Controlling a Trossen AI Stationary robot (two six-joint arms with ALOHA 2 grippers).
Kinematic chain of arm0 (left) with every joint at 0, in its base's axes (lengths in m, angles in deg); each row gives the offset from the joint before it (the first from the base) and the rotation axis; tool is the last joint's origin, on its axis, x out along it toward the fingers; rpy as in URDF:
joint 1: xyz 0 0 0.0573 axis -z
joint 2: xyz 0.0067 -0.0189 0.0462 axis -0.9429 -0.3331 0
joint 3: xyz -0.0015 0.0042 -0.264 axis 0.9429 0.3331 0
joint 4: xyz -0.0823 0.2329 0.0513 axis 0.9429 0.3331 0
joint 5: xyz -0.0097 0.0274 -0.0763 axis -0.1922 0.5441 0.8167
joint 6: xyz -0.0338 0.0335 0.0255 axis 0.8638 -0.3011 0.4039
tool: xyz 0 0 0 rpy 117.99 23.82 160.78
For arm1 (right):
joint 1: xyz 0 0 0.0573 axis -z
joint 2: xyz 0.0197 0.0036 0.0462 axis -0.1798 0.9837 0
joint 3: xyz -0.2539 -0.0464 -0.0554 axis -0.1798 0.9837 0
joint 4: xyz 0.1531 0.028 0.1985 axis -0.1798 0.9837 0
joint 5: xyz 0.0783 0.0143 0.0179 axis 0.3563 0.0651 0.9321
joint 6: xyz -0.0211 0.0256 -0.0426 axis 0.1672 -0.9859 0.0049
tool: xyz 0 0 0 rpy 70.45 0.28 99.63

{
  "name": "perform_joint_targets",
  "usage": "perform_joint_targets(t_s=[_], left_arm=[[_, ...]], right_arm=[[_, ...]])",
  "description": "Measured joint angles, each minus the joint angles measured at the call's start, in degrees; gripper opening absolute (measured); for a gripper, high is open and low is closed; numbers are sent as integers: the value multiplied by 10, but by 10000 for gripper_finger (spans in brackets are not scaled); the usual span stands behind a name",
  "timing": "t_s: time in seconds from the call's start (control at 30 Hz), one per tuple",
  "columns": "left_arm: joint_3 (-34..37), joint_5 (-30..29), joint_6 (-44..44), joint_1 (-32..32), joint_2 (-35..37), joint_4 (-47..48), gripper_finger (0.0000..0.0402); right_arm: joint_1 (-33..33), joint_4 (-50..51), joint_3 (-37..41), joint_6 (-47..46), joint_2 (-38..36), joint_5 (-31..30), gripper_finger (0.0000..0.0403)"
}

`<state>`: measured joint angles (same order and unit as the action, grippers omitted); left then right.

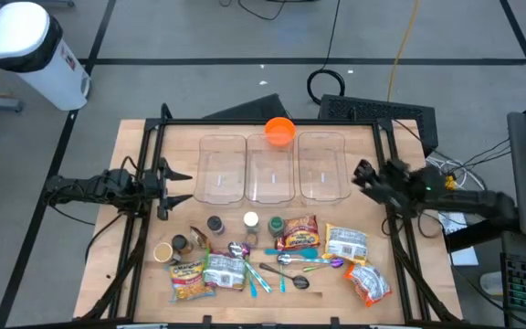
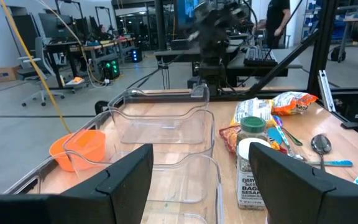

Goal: Pick & Place Food Item
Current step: Put the orange noodle pack into the left transparent bin

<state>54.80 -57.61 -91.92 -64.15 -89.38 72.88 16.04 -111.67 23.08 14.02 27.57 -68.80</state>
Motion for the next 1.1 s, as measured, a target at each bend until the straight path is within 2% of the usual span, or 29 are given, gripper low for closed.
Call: perform_joint_targets(t_s=[0.1,0.2,0.27,0.4,0.5,0.57,0.67,0.77,0.97,1.1], left_arm=[[0,0,0,0,0,0,271],[0,0,0,0,0,0,271],[0,0,0,0,0,0,271],[0,0,0,0,0,0,271],[0,0,0,0,0,0,271],[0,0,0,0,0,0,271],[0,0,0,0,0,0,271],[0,0,0,0,0,0,271],[0,0,0,0,0,0,271],[0,0,0,0,0,0,271]], right_arm=[[-124,-46,-16,117,50,-53,204],[-257,-16,-55,231,126,-140,238],[-337,23,-103,270,179,-203,258],[-470,246,-244,269,288,-334,281],[-543,442,-365,195,382,-461,282],[-572,565,-445,118,444,-509,278],[-596,731,-542,-20,528,-515,271],[-608,842,-607,-116,598,-494,268],[-604,920,-626,-224,686,-355,264],[-604,961,-614,-278,720,-295,255]])
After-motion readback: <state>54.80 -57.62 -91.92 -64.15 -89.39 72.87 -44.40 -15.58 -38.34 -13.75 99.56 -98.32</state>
